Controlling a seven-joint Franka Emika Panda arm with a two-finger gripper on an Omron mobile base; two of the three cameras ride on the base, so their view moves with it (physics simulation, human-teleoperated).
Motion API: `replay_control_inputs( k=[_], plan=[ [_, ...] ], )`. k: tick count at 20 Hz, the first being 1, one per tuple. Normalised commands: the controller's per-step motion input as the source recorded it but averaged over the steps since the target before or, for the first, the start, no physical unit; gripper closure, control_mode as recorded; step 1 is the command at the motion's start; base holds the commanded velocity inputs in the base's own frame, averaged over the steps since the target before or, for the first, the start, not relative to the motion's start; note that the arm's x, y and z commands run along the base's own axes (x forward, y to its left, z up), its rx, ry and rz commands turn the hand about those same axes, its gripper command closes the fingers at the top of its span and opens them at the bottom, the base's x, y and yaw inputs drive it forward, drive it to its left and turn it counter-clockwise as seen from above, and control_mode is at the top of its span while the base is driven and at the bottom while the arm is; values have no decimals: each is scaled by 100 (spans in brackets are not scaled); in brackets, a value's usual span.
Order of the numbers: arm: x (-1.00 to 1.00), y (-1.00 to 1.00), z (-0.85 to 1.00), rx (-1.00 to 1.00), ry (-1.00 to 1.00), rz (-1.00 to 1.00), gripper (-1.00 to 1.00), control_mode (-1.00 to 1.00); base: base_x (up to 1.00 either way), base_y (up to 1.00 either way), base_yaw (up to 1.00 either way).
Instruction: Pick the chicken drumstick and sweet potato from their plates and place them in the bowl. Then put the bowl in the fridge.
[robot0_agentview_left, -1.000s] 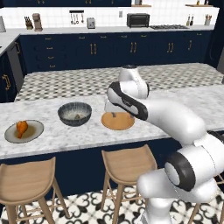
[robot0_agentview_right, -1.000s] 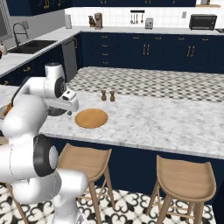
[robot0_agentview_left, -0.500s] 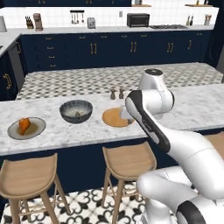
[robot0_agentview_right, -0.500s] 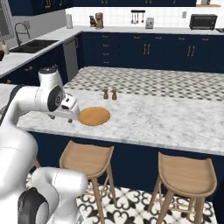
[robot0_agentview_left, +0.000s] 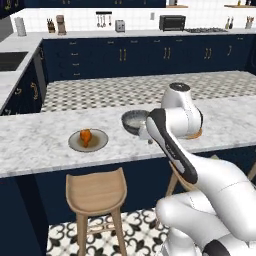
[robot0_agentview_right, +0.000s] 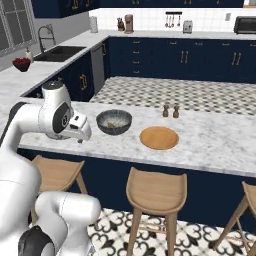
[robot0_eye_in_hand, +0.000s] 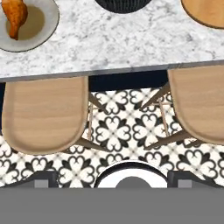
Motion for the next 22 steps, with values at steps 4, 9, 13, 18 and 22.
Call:
replay_control_inputs(
  k=[4, 9, 13, 18, 22],
  plan=[
    [0, 0, 0, 0, 0, 0, -100, 100, 36, 89, 0],
    [0, 0, 0, 0, 0, 0, -100, 100, 97, -4, 9],
    [25, 5, 0, 0, 6, 1, -100, -100, 75, 3, 3],
    [100, 58, -6, 0, 16, 3, -100, -100, 0, 0, 0],
    [100, 37, -22, 0, 13, 1, -100, -100, 0, 0, 0]
  ],
)
